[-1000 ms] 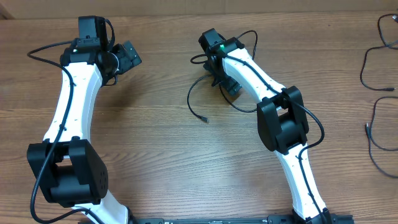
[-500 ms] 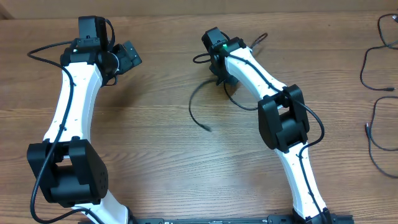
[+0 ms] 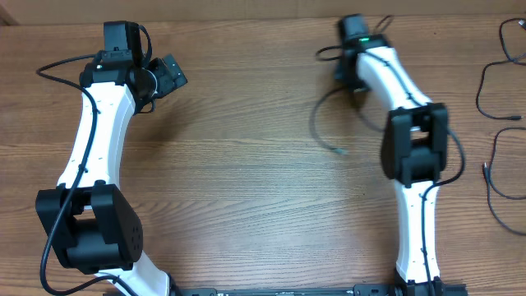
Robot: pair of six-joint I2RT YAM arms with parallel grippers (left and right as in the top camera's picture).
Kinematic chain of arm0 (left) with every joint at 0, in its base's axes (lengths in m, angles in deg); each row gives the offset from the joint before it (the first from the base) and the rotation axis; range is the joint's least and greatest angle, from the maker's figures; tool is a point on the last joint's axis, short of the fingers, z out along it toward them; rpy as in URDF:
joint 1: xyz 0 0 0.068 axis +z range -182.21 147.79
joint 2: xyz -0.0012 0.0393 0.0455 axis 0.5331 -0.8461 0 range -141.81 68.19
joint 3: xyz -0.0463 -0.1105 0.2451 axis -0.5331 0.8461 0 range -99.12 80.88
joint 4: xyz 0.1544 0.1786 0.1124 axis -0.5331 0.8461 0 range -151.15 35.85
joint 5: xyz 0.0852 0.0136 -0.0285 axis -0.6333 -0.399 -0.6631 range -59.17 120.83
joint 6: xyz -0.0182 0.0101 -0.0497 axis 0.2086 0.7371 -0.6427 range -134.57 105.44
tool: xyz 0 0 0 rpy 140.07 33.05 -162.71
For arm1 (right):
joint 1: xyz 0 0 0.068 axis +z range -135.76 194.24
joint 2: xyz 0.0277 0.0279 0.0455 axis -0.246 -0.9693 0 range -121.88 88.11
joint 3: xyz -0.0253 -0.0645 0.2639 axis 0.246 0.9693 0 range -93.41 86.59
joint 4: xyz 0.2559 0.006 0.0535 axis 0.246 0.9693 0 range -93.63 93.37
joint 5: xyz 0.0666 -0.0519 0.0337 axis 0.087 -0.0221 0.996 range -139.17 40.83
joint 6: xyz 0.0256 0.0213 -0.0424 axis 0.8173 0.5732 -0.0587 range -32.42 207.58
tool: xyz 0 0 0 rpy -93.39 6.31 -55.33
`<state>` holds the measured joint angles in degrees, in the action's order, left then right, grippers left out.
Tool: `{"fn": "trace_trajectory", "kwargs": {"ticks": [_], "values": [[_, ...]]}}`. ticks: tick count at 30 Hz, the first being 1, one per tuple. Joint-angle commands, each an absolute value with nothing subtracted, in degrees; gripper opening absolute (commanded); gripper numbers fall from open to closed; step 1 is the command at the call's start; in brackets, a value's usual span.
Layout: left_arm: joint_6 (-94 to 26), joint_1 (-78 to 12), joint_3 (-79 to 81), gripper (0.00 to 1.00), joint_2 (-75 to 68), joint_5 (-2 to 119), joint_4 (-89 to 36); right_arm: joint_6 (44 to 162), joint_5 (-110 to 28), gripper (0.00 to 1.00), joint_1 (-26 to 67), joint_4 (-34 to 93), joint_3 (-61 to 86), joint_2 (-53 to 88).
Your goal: Untangle cables
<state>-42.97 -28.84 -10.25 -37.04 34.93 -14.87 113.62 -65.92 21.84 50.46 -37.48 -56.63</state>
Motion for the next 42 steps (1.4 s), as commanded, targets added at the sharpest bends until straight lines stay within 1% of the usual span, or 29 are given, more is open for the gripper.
{"fn": "trace_trajectory", "kwargs": {"ticks": [1, 4, 10, 12, 16, 18, 19, 20, 21, 22, 26, 29, 36, 40, 42], "values": [[-43.3, -29.0, -11.5, 0.99, -35.2, 35.1, -14.9, 99.9, -66.4, 0.04, 17.3, 46.9, -37.6, -58.2], [-43.3, -29.0, -11.5, 1.00, -35.2, 35.1, -14.9, 99.3, -66.1, 0.04, 13.3, 41.3, -37.6, -58.2], [-43.3, -29.0, -11.5, 1.00, -35.2, 35.1, -14.9, 97.8, -58.5, 0.04, 5.9, 30.7, -37.6, -58.2], [-43.3, -29.0, -11.5, 1.00, -35.2, 35.1, -14.9, 95.8, -55.2, 0.04, 3.9, 28.0, -37.6, -58.2], [-43.3, -29.0, -11.5, 0.99, -35.2, 35.1, -14.9, 95.2, -54.5, 0.04, 1.5, 25.5, -37.6, -58.2], [-43.3, -29.0, -11.5, 0.99, -35.2, 35.1, -14.9, 95.2, -53.4, 0.10, 1.0, 25.6, -37.6, -58.2], [-43.3, -29.0, -11.5, 0.99, -35.2, 35.1, -14.9, 95.2, -52.4, 0.25, 1.0, 26.1, -37.6, -58.2], [-43.3, -29.0, -11.5, 1.00, -35.2, 35.1, -14.9, 95.2, -51.8, 0.48, 1.0, 26.9, -37.7, -58.0], [-43.3, -29.0, -11.5, 1.00, -35.2, 35.1, -14.9, 95.2, -51.2, 0.80, 1.1, 28.1, -38.0, -57.6], [-43.3, -29.0, -11.5, 1.00, -35.2, 35.1, -14.9, 95.2, -50.5, 1.00, 1.4, 29.2, -38.2, -57.0], [-43.3, -29.0, -11.5, 0.99, -35.2, 35.1, -14.9, 95.4, -50.1, 1.00, 2.8, 33.8, -39.3, -52.0], [-43.3, -29.0, -11.5, 1.00, -35.2, 35.1, -14.9, 95.7, -50.1, 1.00, 3.7, 37.9, -39.9, -45.8], [-43.3, -29.0, -11.5, 1.00, -35.2, 35.1, -14.9, 96.9, -52.7, 1.00, 3.5, 52.4, -39.9, -29.7], [-43.3, -29.0, -11.5, 1.00, -35.2, 35.1, -14.9, 99.3, -59.8, 1.00, 1.3, 58.5, -39.8, -27.3], [-43.3, -29.0, -11.5, 1.00, -35.2, 35.1, -14.9, 102.0, -60.0, 1.00, -1.0, 60.4, -38.8, -27.8]]}}
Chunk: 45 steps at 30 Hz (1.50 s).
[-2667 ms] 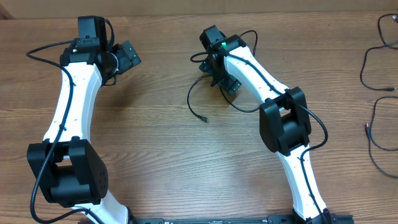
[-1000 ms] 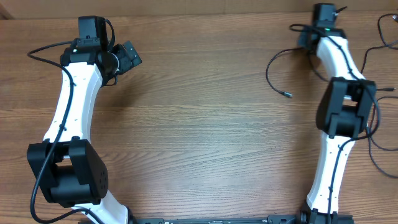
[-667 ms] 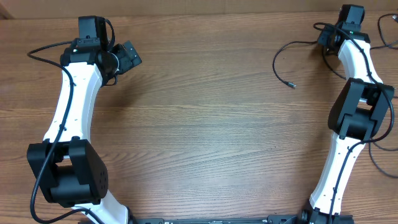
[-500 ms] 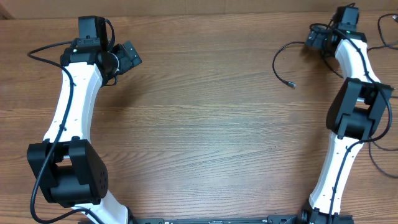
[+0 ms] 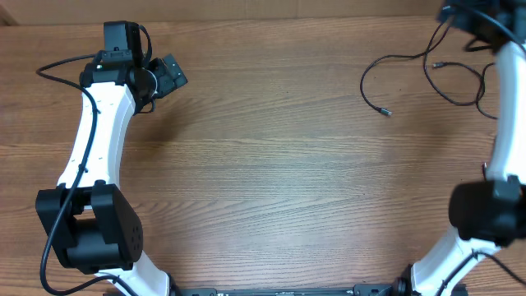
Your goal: Untangle cables
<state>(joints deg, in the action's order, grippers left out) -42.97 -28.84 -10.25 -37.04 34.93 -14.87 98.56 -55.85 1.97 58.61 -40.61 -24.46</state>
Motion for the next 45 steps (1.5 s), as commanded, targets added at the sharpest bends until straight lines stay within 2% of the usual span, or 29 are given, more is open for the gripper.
{"fn": "trace_trajectory", "kwargs": {"ticks": [1, 4, 6, 10, 14, 19, 21, 25, 33, 34, 35, 37, 38, 45], "values": [[-43.3, -29.0, -11.5, 0.99, -35.2, 35.1, -14.9, 103.8, -59.9, 1.00, -2.2, 61.0, -37.5, -28.1], [-43.3, -29.0, -11.5, 0.99, -35.2, 35.1, -14.9, 109.5, -59.8, 0.88, -5.3, 61.6, -33.7, -29.3], [-43.3, -29.0, -11.5, 1.00, -35.2, 35.1, -14.9, 113.8, -59.8, 0.85, -7.4, 61.2, -30.5, -30.7], [-43.3, -29.0, -11.5, 1.00, -35.2, 35.1, -14.9, 118.9, -59.9, 0.93, -9.7, 57.4, -23.9, -32.9], [-43.3, -29.0, -11.5, 1.00, -35.2, 35.1, -14.9, 119.3, -60.1, 0.92, -9.9, 47.8, -16.4, -34.1], [-43.3, -29.0, -11.5, 1.00, -35.2, 35.1, -14.9, 122.0, -60.9, 0.78, -9.4, 38.0, -10.2, -36.0], [-43.3, -29.0, -11.5, 0.99, -35.2, 35.1, -14.9, 124.5, -63.4, 0.69, -9.3, 35.8, -9.0, -36.9], [-43.3, -29.0, -11.5, 0.99, -35.2, 35.1, -14.9, 126.6, -66.2, 0.58, -9.4, 33.4, -8.6, -39.3], [-43.3, -29.0, -11.5, 1.00, -35.2, 35.1, -14.9, 126.8, -66.1, 0.56, -8.3, 28.0, -8.6, -44.3], [-43.3, -29.0, -11.5, 0.99, -35.2, 35.1, -14.9, 126.8, -66.1, 0.53, -8.3, 27.4, -8.6, -44.5], [-43.3, -29.0, -11.5, 0.99, -35.2, 35.1, -14.9, 126.8, -66.1, 0.45, -8.2, 27.0, -8.6, -44.5], [-43.3, -29.0, -11.5, 0.99, -35.2, 35.1, -14.9, 126.8, -66.1, 0.16, -7.8, 26.6, -8.6, -44.6], [-43.3, -29.0, -11.5, 1.00, -35.2, 35.1, -14.9, 126.8, -66.0, 0.06, -7.6, 26.7, -8.6, -44.6], [-43.3, -29.0, -11.5, 0.99, -35.2, 35.1, -14.9, 126.8, -60.0, 0.04, -4.5, 29.2, -8.6, -44.6]]}}
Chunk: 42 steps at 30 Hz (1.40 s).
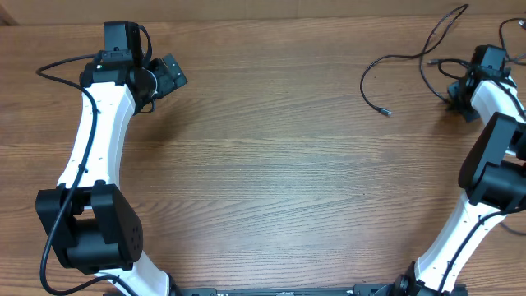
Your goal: Untangle cables
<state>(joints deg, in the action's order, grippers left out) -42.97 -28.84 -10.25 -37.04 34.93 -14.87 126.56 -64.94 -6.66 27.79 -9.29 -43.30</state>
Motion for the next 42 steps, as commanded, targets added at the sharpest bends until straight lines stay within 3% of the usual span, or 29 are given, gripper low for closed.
{"fn": "trace_trajectory", "kwargs": {"ticks": [1, 3, 4, 5, 8, 9, 10, 23, 24, 25, 26, 28, 29, 42], "values": [[-43.3, -29.0, -11.5, 1.00, -35.2, 35.1, -14.9, 126.8, -60.0, 0.04, -3.9, 29.5, -8.6, -44.6], [-43.3, -29.0, -11.5, 1.00, -35.2, 35.1, -14.9, 126.4, -60.7, 0.04, -2.8, 29.5, -8.6, -44.6], [-43.3, -29.0, -11.5, 0.99, -35.2, 35.1, -14.9, 126.4, -61.6, 0.18, -2.5, 29.5, -8.6, -44.6], [-43.3, -29.0, -11.5, 1.00, -35.2, 35.1, -14.9, 126.4, -62.7, 0.46, -2.3, 29.5, -8.7, -44.6], [-43.3, -29.0, -11.5, 1.00, -35.2, 35.1, -14.9, 124.9, -64.0, 0.75, -2.6, 33.1, -9.9, -44.0], [-43.3, -29.0, -11.5, 1.00, -35.2, 35.1, -14.9, 124.9, -64.0, 0.95, -2.8, 35.3, -10.7, -43.6], [-43.3, -29.0, -11.5, 1.00, -35.2, 35.1, -14.9, 124.9, -63.9, 1.00, -3.2, 38.0, -11.6, -42.7], [-43.3, -29.0, -11.5, 1.00, -35.2, 35.1, -14.9, 120.0, -66.9, 1.00, -4.9, 48.7, -12.9, -23.0], [-43.3, -29.0, -11.5, 1.00, -35.2, 35.1, -14.9, 119.8, -67.4, 0.99, -5.2, 48.4, -12.9, -22.4], [-43.3, -29.0, -11.5, 0.99, -35.2, 35.1, -14.9, 118.7, -67.6, 0.84, -5.5, 48.0, -12.9, -22.2], [-43.3, -29.0, -11.5, 0.99, -35.2, 35.1, -14.9, 117.3, -67.6, 0.63, -5.8, 47.5, -12.9, -22.2], [-43.3, -29.0, -11.5, 1.00, -35.2, 35.1, -14.9, 115.5, -67.6, 0.11, -6.6, 45.9, -12.7, -22.4], [-43.3, -29.0, -11.5, 1.00, -35.2, 35.1, -14.9, 115.5, -67.6, 0.04, -7.2, 44.3, -12.5, -22.5], [-43.3, -29.0, -11.5, 1.00, -35.2, 35.1, -14.9, 96.6, -65.2, 0.04, -10.6, 5.2, -11.4, -34.8]]}}
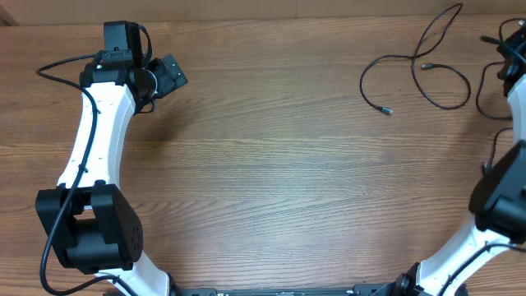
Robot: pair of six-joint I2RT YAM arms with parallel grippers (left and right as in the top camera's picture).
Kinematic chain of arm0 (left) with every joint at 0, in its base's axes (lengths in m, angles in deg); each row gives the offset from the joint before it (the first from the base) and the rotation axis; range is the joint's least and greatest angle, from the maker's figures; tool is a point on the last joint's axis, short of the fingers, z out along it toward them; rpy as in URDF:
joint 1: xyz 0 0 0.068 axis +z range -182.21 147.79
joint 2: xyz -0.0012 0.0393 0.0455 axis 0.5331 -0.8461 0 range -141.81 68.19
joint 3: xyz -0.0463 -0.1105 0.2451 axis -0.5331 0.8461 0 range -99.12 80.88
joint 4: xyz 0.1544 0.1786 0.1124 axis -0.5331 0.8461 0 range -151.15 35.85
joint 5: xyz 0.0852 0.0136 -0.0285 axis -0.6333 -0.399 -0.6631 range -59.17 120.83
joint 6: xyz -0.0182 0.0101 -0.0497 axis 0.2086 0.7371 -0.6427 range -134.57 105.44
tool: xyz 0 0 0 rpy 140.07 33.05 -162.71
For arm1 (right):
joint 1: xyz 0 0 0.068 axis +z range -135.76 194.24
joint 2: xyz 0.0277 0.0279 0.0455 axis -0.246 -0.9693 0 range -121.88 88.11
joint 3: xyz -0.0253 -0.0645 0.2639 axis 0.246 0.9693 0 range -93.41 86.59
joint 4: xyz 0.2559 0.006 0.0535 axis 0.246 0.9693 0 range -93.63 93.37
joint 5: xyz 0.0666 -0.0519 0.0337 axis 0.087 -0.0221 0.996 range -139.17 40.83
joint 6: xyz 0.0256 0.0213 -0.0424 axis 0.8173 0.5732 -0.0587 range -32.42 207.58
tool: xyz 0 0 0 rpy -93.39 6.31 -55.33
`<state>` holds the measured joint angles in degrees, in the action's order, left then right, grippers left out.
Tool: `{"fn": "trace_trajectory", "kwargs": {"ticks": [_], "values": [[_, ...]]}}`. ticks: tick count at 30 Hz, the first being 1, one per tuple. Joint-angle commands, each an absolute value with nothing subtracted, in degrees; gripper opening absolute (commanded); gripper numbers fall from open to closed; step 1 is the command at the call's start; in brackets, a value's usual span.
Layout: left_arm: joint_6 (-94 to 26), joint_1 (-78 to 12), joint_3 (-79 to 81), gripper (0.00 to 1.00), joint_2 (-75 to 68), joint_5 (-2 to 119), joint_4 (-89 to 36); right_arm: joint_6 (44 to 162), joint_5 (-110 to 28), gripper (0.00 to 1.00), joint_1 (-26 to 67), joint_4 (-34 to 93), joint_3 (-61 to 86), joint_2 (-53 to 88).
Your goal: Untangle cables
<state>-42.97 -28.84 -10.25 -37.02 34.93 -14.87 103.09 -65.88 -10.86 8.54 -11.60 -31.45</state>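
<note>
A thin black cable (367, 71) lies on the wooden table (263, 173) at the back right. One plug end (386, 111) points toward the middle, a loop (448, 103) lies to its right, and a strand runs up to the back edge. My right gripper (513, 51) sits at the far right edge, half out of view, to the right of the loop. Whether it grips anything cannot be told. My left gripper (170, 74) rests at the back left, far from the cable, with nothing visible in it.
Another thin black strand (482, 89) curves beside the right arm near the table's right edge. The left arm's own lead (51, 70) hangs off at the far left. The right arm's dark elbow (501, 197) stands at the right edge.
My right gripper was down on the cable's loop; now it is farther right, at the frame's edge. The loop lies uncovered and rounder on the table. The left arm has not moved.
First my right gripper was at the back middle over the cable, whose plug end lay near the centre. Then the arm was at the back right corner with the cable shifted right. Then it was low on the loop, and now beside it.
</note>
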Motion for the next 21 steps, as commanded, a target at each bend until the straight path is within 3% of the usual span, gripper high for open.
{"fn": "trace_trajectory", "kwargs": {"ticks": [1, 6, 14, 21], "values": [[-43.3, -29.0, -11.5, 1.00, -35.2, 35.1, -14.9, 96.4, -65.2, 0.04, -10.6, 2.5, -11.6, -36.1], [-43.3, -29.0, -11.5, 1.00, -35.2, 35.1, -14.9, 96.2, -65.2, 0.04, -11.4, -6.5, -16.3, -44.5], [-43.3, -29.0, -11.5, 1.00, -35.2, 35.1, -14.9, 96.2, -64.5, 0.04, -14.1, -3.5, -37.1, -60.5], [-43.3, -29.0, -11.5, 0.99, -35.2, 35.1, -14.9, 97.0, -64.6, 0.04, -15.8, -6.4, -39.8, -66.7]]}}
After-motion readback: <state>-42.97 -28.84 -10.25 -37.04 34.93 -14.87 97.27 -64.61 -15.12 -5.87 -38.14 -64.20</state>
